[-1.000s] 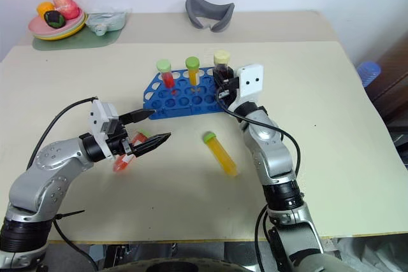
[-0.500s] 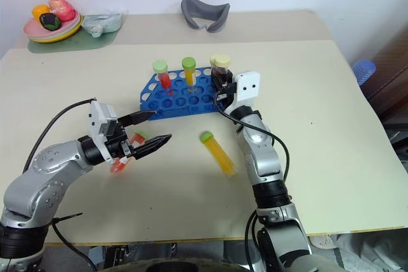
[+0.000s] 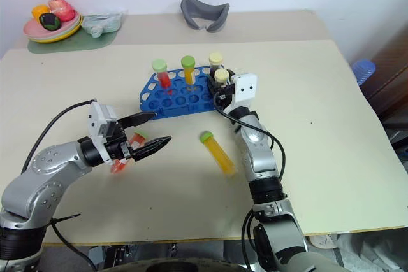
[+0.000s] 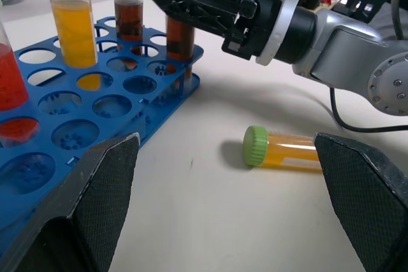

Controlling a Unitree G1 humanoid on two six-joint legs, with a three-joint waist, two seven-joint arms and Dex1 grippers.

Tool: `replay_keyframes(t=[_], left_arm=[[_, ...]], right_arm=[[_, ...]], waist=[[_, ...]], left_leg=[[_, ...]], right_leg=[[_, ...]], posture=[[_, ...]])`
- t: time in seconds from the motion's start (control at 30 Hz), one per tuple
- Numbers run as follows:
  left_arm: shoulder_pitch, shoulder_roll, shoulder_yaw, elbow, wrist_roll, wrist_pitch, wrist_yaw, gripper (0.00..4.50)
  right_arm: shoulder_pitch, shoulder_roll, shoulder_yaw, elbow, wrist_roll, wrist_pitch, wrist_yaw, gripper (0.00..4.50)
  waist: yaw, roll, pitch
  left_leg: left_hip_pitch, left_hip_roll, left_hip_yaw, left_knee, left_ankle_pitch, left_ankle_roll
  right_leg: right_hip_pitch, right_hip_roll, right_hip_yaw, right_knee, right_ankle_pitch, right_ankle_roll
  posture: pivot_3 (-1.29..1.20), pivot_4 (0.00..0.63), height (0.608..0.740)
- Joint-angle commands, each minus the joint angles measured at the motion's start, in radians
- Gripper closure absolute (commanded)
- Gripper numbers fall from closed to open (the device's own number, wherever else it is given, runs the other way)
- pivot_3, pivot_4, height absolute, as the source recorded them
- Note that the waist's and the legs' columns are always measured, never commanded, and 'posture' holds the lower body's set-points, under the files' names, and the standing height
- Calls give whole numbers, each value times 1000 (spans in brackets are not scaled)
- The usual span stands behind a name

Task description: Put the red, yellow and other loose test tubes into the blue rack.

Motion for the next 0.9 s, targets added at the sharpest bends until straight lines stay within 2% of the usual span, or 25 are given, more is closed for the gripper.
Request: replay_keyframes(t=[0.03,0.13,0.23,0.4,0.5,0.57,0.63,0.77,0.9], left_arm=[[15,10,27,-33,-11,-12,-6,0],[32,28,52,-17,-2,-22,-16,0],[55,52,76,8,13,-41,-38,0],[78,90,82,68,49,-85,-97,0],[77,113,71,110,72,-114,-146,0],[84,130,55,129,94,-138,-184,0],[91,139,42,139,110,-156,-212,0],[91,132,31,142,116,-164,-228,0],[91,109,24,128,105,-153,-214,0]], right_arm=[[21,-42,-8,-186,13,80,13,64],[63,-148,-32,-386,57,273,49,64],[96,-297,-80,-587,162,552,86,64],[100,-569,-173,-862,475,1064,166,64],[28,-630,-194,-936,649,1335,152,64],[-53,-614,-158,-926,673,1545,96,64],[-103,-607,-109,-885,724,1614,13,64],[-187,-638,-20,-776,982,1616,-145,64],[-268,-683,121,-609,1214,1616,-420,64]], waist=[[1,0,0],[3,0,0],[5,0,0],[2,1,0],[1,1,0],[0,1,0],[3,1,0],[4,1,0],[1,0,0]], left_leg=[[0,0,0,0,0,0],[0,0,0,0,0,0],[0,0,0,0,0,0],[0,0,0,0,0,1],[1,0,0,0,0,1],[1,0,0,0,0,1],[1,0,0,0,0,1],[-2,0,0,0,0,1],[-2,0,0,0,-1,1]], right_leg=[[0,0,0,0,0,0],[0,0,0,0,0,0],[0,0,0,0,0,0],[0,1,0,-1,0,0],[1,1,0,-1,0,0],[1,1,1,-1,0,0],[1,1,0,-1,0,0],[1,0,0,-4,0,0],[0,0,0,-4,0,0]], posture=[[0,150,740],[0,150,740],[0,150,740],[0,150,740],[0,150,740],[0,150,740],[0,150,740],[0,150,740],[0,150,740]])
